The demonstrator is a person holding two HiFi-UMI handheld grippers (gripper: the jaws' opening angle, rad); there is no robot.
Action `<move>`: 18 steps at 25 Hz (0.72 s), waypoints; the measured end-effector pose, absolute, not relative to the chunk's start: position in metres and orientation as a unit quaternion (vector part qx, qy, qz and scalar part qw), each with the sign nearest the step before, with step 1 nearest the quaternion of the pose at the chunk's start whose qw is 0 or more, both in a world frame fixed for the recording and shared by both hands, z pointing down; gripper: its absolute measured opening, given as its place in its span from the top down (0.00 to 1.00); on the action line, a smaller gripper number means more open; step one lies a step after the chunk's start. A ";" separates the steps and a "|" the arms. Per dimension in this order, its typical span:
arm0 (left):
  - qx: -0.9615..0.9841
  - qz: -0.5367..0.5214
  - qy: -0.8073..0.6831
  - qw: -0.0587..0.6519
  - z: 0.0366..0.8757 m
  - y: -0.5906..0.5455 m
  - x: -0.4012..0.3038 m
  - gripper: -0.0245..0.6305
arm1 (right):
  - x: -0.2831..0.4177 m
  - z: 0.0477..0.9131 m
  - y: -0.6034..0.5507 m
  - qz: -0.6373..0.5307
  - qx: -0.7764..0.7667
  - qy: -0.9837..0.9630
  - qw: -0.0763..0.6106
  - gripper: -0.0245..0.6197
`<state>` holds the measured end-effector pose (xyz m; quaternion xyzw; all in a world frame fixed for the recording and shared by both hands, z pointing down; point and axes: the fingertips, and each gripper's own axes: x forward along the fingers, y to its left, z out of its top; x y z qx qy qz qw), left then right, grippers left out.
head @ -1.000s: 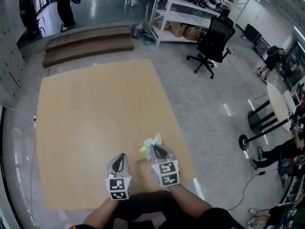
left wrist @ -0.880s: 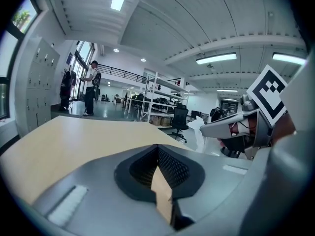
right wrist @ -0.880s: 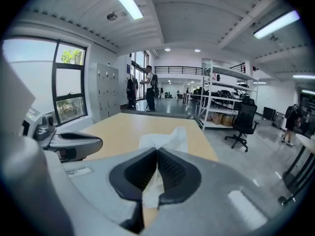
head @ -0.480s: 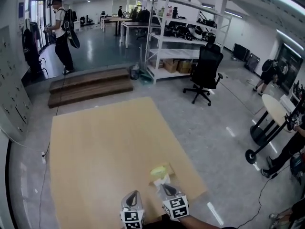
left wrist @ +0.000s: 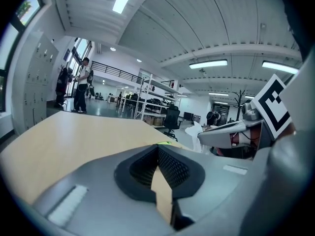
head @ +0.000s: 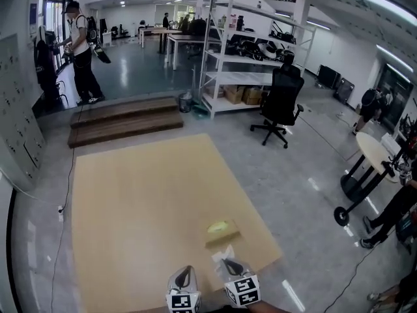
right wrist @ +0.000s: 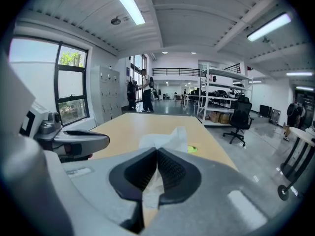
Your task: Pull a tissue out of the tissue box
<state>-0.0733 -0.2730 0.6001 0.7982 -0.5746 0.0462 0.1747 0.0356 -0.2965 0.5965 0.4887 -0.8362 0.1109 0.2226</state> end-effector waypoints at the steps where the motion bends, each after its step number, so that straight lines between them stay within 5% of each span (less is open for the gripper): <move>1: 0.797 0.046 -0.577 0.173 0.598 -0.271 -0.074 0.93 | 0.034 0.594 -0.295 0.108 0.486 -0.839 0.219 0.96; 18: 0.754 0.067 -0.631 0.168 0.591 -0.161 0.003 0.93 | 0.113 0.590 -0.195 0.106 0.439 -0.876 0.169 0.96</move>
